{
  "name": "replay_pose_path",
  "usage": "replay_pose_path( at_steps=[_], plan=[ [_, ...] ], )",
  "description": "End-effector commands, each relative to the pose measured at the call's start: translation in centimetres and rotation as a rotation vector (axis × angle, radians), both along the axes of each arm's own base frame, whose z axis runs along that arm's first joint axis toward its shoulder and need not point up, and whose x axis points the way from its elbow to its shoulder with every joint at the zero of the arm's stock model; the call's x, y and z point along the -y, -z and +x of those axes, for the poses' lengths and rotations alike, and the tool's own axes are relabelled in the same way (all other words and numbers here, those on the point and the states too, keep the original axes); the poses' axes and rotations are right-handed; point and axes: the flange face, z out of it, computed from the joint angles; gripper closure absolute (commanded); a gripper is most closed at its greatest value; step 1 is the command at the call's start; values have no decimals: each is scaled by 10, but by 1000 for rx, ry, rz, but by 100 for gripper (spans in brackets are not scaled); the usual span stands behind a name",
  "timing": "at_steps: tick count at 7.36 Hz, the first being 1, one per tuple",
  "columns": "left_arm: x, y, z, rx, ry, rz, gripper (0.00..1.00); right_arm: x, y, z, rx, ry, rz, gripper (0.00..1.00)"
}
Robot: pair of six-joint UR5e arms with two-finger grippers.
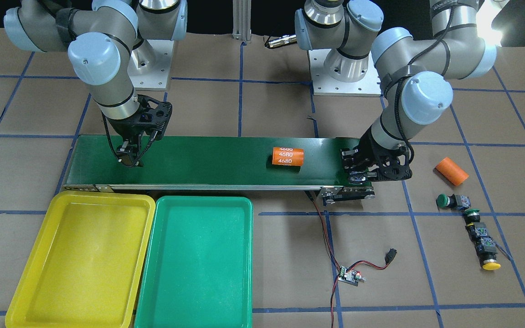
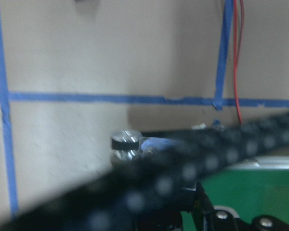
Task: Sort buttons by color to trays
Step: 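Place the yellow-capped button on the conveyor with the left gripper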
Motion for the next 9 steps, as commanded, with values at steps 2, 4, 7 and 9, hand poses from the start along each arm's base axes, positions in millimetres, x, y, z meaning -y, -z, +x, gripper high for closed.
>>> replay_pose_path(
  at_steps=[2, 4, 7, 9],
  plan=[
    [-20, 9, -21, 4, 21, 20, 79, 3, 1, -2, 1, -3, -4, 0],
    [-32, 30, -21, -8, 64, 63, 38, 3, 0, -3, -1, -3, -12, 0],
    [-26, 13, -17, 1, 61, 10, 0, 3, 1, -3, -1, -3, -11, 0],
    [1, -17, 11, 5, 18, -39, 0, 3, 1, -3, -1, -3, -11, 0]
  ],
)
